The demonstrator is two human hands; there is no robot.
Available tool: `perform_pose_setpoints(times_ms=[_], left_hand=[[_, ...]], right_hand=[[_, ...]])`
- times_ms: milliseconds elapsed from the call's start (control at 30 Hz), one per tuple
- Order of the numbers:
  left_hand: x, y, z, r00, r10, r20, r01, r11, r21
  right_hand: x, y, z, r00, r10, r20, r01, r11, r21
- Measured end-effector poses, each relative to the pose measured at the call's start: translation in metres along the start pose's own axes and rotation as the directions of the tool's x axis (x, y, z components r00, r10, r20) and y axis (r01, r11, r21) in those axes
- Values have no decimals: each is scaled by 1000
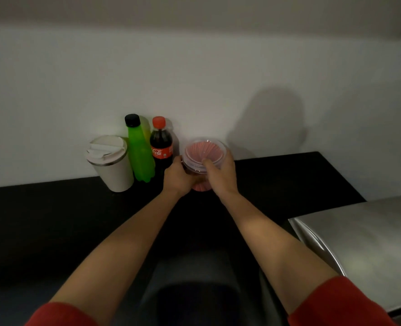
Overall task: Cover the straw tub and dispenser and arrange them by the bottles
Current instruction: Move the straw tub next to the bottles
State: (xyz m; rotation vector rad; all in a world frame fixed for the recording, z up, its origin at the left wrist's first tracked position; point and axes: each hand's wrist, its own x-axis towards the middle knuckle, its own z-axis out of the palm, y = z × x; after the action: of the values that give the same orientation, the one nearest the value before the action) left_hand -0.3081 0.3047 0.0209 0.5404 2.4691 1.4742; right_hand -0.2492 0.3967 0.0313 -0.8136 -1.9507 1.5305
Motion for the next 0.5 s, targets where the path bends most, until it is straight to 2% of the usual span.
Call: perform_pose_setpoints(times_ms=[500], left_hand=[[10,-1,10,1000,-9,-17,8,999,-36]], right_hand=[[14,1,0,998,58,2,-57,998,-20]])
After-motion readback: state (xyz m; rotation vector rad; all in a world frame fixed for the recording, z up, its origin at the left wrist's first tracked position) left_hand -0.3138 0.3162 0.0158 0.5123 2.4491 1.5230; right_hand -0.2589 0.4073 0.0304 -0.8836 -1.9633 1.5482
